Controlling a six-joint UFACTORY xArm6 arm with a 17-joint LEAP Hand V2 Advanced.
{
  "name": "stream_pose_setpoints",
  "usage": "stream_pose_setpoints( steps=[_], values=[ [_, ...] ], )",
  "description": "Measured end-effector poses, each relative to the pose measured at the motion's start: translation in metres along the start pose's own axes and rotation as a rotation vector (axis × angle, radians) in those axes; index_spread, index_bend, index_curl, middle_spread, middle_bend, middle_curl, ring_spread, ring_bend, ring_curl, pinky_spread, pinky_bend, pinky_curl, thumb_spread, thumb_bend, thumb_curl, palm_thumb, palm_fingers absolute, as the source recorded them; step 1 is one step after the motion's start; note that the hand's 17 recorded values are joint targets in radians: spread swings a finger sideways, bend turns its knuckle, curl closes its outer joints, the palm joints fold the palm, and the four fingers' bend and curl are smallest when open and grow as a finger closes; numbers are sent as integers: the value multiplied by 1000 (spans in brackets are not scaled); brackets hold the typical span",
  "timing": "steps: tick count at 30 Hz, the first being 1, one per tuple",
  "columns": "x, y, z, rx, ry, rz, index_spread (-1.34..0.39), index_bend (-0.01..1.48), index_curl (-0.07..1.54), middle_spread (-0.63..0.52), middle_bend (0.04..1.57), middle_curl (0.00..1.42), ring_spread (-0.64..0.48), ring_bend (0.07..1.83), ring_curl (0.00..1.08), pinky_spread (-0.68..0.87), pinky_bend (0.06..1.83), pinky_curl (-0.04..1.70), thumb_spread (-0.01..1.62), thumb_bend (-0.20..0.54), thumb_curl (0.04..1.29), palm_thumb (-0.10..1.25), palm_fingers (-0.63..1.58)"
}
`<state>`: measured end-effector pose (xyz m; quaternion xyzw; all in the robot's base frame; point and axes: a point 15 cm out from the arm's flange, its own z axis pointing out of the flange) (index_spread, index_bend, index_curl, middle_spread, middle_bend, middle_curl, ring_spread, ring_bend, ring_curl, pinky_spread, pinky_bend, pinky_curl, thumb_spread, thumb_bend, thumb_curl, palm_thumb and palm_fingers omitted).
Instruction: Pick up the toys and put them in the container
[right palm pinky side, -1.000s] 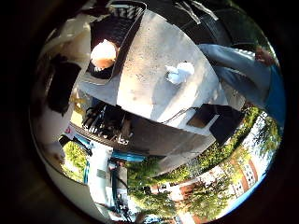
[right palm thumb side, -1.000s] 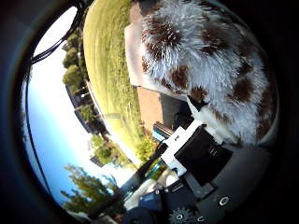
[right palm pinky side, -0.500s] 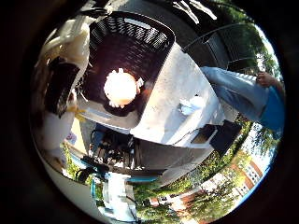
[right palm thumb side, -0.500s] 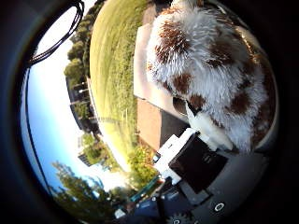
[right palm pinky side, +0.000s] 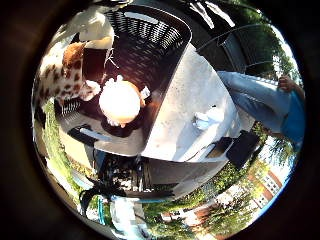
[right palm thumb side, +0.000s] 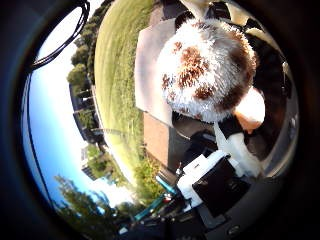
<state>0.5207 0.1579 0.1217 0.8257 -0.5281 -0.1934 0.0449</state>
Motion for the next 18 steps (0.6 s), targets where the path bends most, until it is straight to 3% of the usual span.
stream_pose_setpoints(
  steps=[4, 10, 18],
  values=[
    [26, 16, -14, -5, -25, -18, -516, 105, 706, 42, 253, 432, 241, 654, 331, 430, 732, 729, 1119, -27, 561, 823, -114],
    [109, 46, -47, 59, -28, 40, -456, 138, 530, 51, 194, 393, 256, 556, 298, 462, 624, 632, 1104, -30, 534, 813, -20],
    [260, 82, -77, 100, 303, 118, -322, 135, 413, 40, 204, 385, 245, 515, 292, 457, 515, 538, 1105, -48, 478, 713, 14]
  ],
)
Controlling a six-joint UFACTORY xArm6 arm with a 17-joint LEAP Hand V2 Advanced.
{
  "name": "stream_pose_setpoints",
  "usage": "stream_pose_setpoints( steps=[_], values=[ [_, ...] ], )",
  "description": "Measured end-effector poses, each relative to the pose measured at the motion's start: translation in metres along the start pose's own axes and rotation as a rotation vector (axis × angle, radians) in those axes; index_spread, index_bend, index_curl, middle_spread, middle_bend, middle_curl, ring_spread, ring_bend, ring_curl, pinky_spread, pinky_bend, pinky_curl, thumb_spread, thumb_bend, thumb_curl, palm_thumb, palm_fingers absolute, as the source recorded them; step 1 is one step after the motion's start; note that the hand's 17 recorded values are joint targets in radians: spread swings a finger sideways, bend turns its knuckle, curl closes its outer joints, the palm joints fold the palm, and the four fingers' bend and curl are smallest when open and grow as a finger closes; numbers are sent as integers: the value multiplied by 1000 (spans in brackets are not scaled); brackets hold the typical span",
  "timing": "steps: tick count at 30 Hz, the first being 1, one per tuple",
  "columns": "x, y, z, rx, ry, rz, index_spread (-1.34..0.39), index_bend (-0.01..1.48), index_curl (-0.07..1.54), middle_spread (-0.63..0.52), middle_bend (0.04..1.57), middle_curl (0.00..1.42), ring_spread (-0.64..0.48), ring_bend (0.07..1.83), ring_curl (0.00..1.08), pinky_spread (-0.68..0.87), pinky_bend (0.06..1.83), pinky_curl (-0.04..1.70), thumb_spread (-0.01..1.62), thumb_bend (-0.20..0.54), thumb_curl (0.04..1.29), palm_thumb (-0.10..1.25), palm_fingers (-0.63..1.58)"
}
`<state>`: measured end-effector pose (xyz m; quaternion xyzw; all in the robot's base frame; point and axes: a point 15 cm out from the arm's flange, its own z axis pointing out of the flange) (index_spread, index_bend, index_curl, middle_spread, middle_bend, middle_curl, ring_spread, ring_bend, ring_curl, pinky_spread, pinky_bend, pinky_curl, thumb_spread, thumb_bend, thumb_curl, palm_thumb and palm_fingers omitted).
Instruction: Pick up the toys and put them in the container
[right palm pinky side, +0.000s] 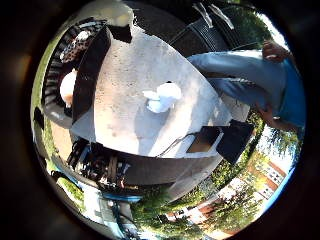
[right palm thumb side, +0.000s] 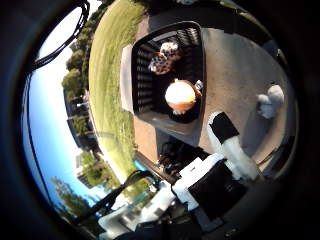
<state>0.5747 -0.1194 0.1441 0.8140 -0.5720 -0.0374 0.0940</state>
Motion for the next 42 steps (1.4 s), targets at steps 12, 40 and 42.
stream_pose_setpoints(
  steps=[12, 40, 42],
  values=[
    [132, -36, 108, 265, 130, 156, -185, 140, 295, 39, 185, 364, 283, 539, 301, 499, 597, 486, 1114, -47, 356, 456, 174],
    [71, 24, 222, -93, -7, 96, -384, 742, 520, -40, 968, 656, 95, 1210, 526, 448, 1119, 637, 1069, -4, 299, 336, 1318],
    [69, 30, 222, -117, -18, 99, -414, 784, 565, -61, 1047, 702, 59, 1298, 566, 407, 1208, 685, 1104, 71, 342, 527, 1220]
  ],
)
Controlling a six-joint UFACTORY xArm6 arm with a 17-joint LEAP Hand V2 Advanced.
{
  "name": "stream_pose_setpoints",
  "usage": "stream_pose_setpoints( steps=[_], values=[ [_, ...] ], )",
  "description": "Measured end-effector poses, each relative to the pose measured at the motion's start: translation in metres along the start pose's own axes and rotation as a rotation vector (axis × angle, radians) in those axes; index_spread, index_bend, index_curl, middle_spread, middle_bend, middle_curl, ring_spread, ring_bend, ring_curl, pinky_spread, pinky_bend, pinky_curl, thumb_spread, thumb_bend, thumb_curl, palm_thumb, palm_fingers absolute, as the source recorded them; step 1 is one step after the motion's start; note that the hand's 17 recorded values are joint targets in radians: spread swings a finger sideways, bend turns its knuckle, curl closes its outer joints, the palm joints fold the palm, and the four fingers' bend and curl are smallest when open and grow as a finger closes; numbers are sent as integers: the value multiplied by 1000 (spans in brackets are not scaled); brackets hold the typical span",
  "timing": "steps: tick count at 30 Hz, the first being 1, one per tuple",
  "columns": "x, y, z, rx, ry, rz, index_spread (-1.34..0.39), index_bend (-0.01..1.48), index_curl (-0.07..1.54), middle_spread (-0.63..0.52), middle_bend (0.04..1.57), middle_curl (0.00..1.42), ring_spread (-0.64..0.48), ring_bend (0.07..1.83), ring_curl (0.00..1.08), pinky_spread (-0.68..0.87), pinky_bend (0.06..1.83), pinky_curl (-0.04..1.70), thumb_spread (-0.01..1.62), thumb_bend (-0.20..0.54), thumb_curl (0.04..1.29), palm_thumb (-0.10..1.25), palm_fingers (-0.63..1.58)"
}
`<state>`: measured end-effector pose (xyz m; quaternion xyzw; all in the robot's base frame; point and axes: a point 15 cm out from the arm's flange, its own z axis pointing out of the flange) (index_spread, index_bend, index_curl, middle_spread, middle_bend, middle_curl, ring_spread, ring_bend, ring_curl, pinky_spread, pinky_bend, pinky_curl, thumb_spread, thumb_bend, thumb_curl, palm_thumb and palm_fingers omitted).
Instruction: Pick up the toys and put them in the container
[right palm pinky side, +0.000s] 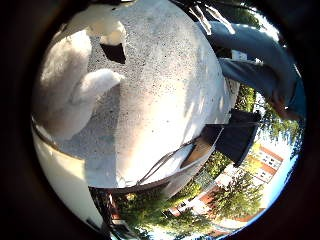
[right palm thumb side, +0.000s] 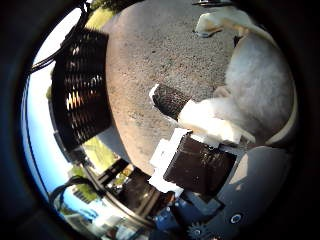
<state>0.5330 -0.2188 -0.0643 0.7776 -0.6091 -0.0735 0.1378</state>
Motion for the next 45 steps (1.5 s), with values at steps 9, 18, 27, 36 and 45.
stream_pose_setpoints(
  steps=[9, 18, 27, 36, 45],
  values=[
    [13, 27, -1, -44, -46, 49, -518, 846, 769, -114, 1231, 835, -37, 1458, 664, 285, 1397, 820, 1022, 167, 558, 942, 1006],
    [10, 64, -89, -64, -123, 74, -580, 820, 965, -121, 1302, 897, -65, 1526, 705, 226, 1471, 872, 1038, 99, 674, 955, 912],
    [-111, 64, -213, -10, -331, -69, -620, 761, 1131, -122, 1337, 924, -71, 1564, 720, 191, 1514, 895, 1061, 51, 760, 963, 868],
    [-295, 29, -300, 92, -400, -306, -648, 708, 1263, -121, 1348, 933, -74, 1573, 728, 169, 1532, 905, 1084, 8, 829, 973, 851],
    [-404, -19, -298, 182, -370, -307, -660, 664, 1305, -104, 1290, 902, -35, 1508, 698, 182, 1452, 889, 1132, -34, 782, 819, 809]
  ],
)
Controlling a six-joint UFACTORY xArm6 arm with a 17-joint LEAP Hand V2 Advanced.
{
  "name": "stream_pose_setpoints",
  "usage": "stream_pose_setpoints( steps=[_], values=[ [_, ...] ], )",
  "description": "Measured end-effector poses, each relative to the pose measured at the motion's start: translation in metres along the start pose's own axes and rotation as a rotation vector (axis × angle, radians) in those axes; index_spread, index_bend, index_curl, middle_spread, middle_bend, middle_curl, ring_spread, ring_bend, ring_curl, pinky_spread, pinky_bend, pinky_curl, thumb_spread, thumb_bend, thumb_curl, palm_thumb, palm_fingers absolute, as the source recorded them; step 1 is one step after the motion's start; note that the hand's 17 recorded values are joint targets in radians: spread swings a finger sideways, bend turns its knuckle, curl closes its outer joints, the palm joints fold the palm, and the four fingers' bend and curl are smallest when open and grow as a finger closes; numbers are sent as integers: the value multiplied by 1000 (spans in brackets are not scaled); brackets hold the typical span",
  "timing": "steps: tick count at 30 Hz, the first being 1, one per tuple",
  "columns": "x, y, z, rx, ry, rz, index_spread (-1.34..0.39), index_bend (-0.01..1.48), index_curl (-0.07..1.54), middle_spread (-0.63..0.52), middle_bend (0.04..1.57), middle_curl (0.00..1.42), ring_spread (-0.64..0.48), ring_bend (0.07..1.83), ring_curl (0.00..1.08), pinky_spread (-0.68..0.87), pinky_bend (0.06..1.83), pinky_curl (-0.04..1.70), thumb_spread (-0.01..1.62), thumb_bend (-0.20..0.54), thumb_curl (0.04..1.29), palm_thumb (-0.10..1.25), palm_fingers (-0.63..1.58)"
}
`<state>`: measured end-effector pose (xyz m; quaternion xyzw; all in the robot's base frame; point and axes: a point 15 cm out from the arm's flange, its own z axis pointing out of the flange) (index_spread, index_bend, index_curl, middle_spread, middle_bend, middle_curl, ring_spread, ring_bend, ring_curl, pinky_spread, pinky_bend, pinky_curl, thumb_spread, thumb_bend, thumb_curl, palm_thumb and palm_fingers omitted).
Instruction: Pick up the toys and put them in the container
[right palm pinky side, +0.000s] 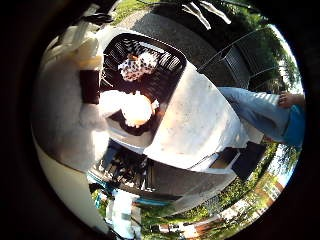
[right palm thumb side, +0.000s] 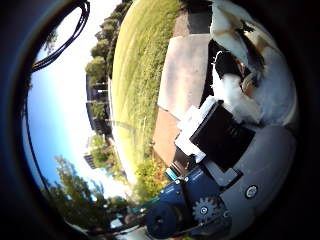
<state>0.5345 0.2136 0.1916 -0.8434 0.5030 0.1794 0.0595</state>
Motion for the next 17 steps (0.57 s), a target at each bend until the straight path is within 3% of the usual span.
stream_pose_setpoints(
  steps=[1, 4, 6, 8, 11, 17],
  values=[
    [-1, 0, 13, -22, -2, 8, -649, 624, 1269, -76, 1229, 860, 9, 1422, 661, 208, 1417, 861, 1138, -38, 756, 805, 778],
    [0, 4, 35, -72, 1, 13, -573, 419, 1139, -41, 791, 708, 135, 1185, 623, 299, 1291, 855, 1136, -35, 696, 789, -100],
    [2, 14, 42, -117, -5, 18, -560, 349, 1036, -14, 624, 607, 197, 965, 501, 345, 1180, 757, 1134, -36, 668, 779, -238],
    [5, 25, 47, -163, -14, 26, -543, 254, 922, 23, 463, 519, 246, 790, 397, 390, 1049, 663, 1129, -33, 635, 775, -250],
    [15, 29, 52, -179, -21, 39, -522, 143, 780, 65, 304, 441, 286, 644, 326, 437, 904, 572, 1122, -28, 601, 781, -191],
    [31, 38, 27, -160, -30, 71, -491, 130, 601, 95, 179, 383, 311, 512, 285, 479, 737, 468, 1116, -27, 557, 785, -115]
  ],
)
